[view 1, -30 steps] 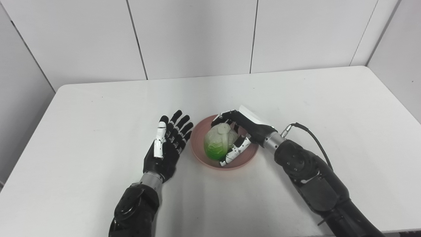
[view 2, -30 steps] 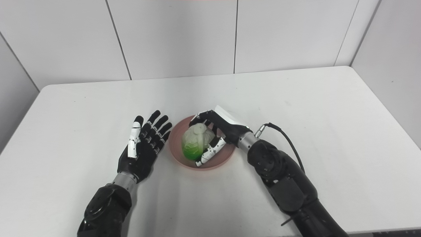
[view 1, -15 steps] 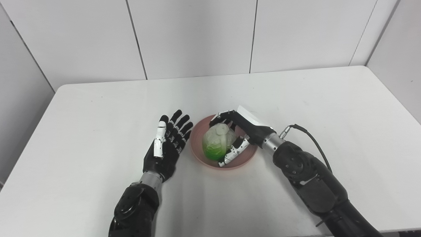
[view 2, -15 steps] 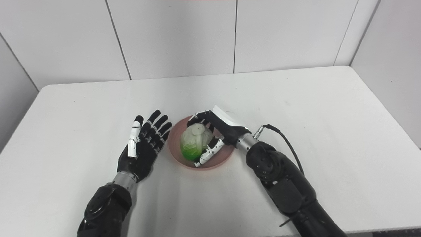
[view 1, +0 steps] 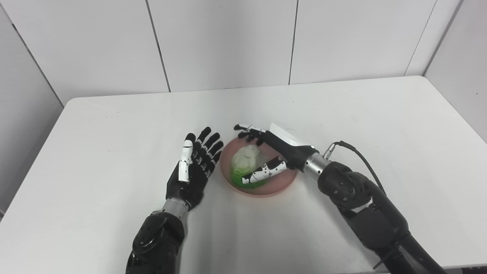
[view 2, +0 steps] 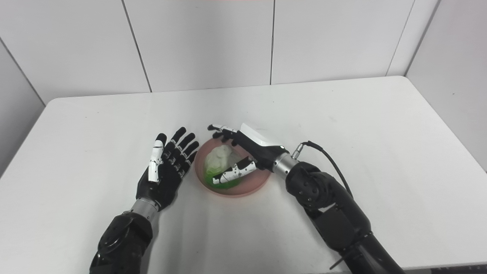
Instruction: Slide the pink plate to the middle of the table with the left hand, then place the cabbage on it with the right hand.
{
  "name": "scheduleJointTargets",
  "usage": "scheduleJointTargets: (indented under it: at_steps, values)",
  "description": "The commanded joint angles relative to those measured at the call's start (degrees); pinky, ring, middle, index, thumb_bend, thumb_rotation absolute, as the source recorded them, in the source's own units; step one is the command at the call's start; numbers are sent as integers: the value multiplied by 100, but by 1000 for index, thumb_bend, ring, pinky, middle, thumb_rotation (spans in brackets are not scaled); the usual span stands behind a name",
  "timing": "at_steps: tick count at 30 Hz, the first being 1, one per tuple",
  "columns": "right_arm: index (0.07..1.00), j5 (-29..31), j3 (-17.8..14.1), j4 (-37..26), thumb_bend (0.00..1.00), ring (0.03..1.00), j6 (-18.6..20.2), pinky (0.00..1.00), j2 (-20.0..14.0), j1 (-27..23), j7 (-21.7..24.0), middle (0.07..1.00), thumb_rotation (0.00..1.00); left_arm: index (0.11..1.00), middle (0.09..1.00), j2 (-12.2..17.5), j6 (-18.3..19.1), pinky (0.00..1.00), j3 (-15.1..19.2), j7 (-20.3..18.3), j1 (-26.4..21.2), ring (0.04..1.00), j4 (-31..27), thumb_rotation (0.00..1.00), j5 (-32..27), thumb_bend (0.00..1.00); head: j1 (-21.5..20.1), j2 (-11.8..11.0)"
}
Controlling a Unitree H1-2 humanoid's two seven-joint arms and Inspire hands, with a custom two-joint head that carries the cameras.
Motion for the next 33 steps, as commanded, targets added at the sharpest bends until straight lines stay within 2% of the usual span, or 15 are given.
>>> scheduleJointTargets:
  at_steps: [1,5,10,15,18,20,22,24,27,30,33]
  values:
    - [954,153,-156,-275,1000,834,181,756,-39,-244,86,892,540,930,934,17,287,944,-42,94,119,939,186,990,104,530,8,3]
    - [990,344,-288,-518,1000,863,294,781,-61,-238,299,928,582,931,941,0,273,948,-13,64,120,942,193,986,71,527,-3,2]
    - [1000,413,-421,-895,1000,895,613,798,-155,-229,494,948,639,927,935,0,298,941,5,92,124,932,163,969,88,535,-30,13]
    - [1000,339,-532,-1141,1000,896,660,808,-252,-185,444,947,675,930,937,15,245,950,1,96,136,934,154,974,128,544,-62,14]
    - [1000,344,-750,-1359,1000,899,654,790,-212,-42,222,954,728,929,936,27,132,946,-29,102,159,934,116,977,231,548,-68,10]
    - [1000,419,-962,-1553,1000,931,640,823,-111,145,-2,977,781,924,928,36,14,939,-73,160,189,928,53,981,389,559,-83,14]
    - [1000,507,-1211,-1820,1000,969,830,877,94,441,-248,996,935,928,930,48,-206,941,-131,184,250,932,-45,989,596,563,-103,12]
    - [1000,762,-1461,-1979,977,994,1022,952,367,763,-449,1000,987,935,943,68,-436,936,-221,217,346,944,-200,998,859,565,-104,10]
    - [1000,1104,-1706,-2101,999,1000,1208,995,696,1177,-656,1000,999,986,989,127,-713,967,-348,212,508,987,-498,1000,1160,569,-103,2]
    - [1000,1378,-1896,-2079,982,1000,1054,1000,1003,1681,-955,1000,1000,999,999,223,-893,995,-520,280,746,999,-973,1000,1638,564,-97,-5]
    - [1000,1512,-1901,-1992,962,1000,806,1000,1161,2094,-1140,1000,1000,1000,1000,367,-1008,1000,-692,343,1027,1000,-1319,1000,2088,542,-114,-2]
